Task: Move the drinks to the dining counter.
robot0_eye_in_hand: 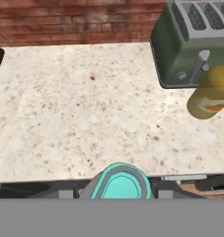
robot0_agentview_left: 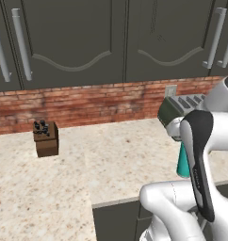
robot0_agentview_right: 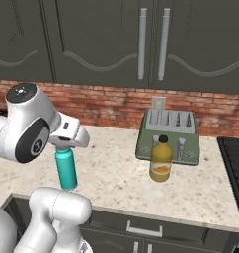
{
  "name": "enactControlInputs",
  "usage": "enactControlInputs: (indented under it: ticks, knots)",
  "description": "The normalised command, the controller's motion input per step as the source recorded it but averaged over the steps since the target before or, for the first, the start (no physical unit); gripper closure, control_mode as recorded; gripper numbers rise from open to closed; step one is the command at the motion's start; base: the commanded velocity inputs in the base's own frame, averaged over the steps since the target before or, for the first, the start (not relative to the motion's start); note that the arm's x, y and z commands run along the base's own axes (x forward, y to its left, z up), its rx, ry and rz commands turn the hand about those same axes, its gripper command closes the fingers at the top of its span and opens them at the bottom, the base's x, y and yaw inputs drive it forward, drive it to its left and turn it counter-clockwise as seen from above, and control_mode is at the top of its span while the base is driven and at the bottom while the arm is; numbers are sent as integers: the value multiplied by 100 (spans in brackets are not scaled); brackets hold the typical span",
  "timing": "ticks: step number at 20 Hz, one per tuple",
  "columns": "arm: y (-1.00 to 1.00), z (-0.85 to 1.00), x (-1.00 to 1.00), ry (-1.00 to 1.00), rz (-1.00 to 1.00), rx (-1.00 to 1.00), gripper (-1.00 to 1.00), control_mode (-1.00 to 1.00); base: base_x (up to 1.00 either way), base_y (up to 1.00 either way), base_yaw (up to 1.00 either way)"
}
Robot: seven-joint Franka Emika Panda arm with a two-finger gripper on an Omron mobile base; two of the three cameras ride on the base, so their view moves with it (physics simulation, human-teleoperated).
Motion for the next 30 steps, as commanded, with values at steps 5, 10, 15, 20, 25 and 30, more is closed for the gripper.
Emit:
enactControlInputs:
  ticks: [5, 10, 15, 20, 25, 30]
  knots:
    - [26, 40, -34, -1, 0, -3, 100, -100, 0, 0, 0]
    - [18, 29, -35, -3, 0, 0, 100, -100, 0, 0, 0]
    - [10, 2, -6, -1, 0, 0, 100, -100, 0, 0, 0]
    - [0, 0, 0, -2, 0, 0, 100, 100, 0, -4, 0]
    - [0, 0, 0, 0, 0, 0, 100, 100, 1, -45, -44]
    - [0, 0, 0, 0, 0, 0, 100, 100, 0, -3, -99]
